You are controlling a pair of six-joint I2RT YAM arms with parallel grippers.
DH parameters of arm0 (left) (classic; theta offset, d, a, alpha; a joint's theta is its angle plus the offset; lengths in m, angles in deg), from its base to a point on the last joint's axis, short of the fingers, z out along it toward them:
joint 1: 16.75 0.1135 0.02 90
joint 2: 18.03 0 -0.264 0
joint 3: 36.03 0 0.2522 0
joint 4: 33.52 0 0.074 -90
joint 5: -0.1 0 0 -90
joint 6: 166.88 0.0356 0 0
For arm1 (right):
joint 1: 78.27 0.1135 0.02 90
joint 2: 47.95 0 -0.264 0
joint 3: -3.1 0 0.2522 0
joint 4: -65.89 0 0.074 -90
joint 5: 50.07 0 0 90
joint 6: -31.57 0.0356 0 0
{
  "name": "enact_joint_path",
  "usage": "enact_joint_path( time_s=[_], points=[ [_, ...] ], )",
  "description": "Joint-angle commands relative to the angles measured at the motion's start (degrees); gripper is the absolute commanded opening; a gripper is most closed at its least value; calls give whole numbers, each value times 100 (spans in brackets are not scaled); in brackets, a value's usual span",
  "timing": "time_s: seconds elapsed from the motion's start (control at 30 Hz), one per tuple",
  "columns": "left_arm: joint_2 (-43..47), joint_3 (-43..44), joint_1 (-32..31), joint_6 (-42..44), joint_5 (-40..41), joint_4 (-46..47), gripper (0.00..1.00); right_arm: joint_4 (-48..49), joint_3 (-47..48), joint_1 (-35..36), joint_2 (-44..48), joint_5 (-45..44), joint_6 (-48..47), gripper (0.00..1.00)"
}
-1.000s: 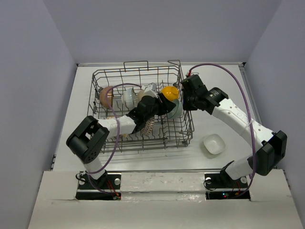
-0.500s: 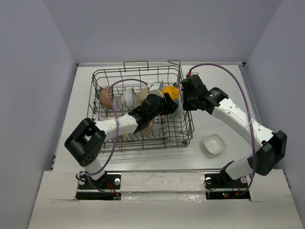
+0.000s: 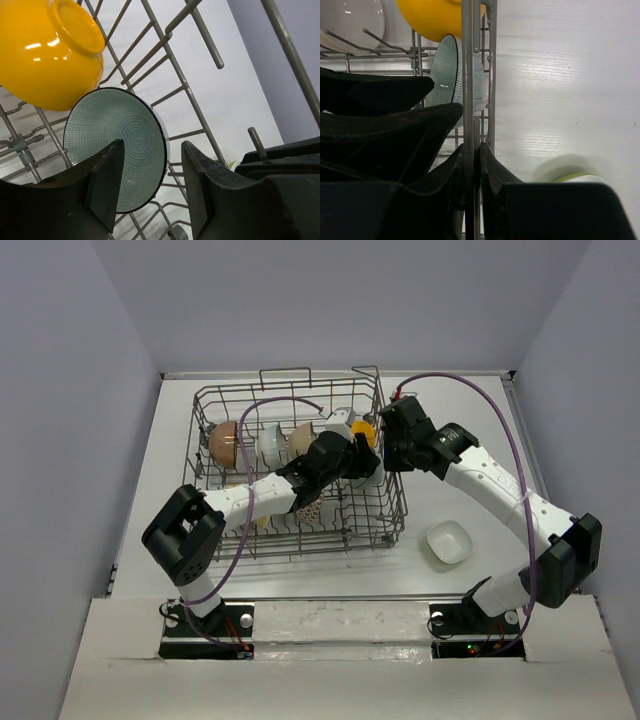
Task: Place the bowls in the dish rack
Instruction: Place the upside down bowl on the dish rack.
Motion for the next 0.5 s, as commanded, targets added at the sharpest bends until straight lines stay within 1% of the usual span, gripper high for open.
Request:
enact_joint_path(
  time_s=[0.0, 0.3, 0.47],
  points=[
    [-60, 314, -59, 222, 72, -114, 57, -31, 174, -37, -78, -62, 187, 7],
    [-236, 455, -77, 240, 108, -334, 56, -31, 182, -37, -105, -53, 178, 7],
    [-315, 552, -103, 293, 55, -404, 52, -14, 174, -37, -122, -53, 169, 7]
  ],
)
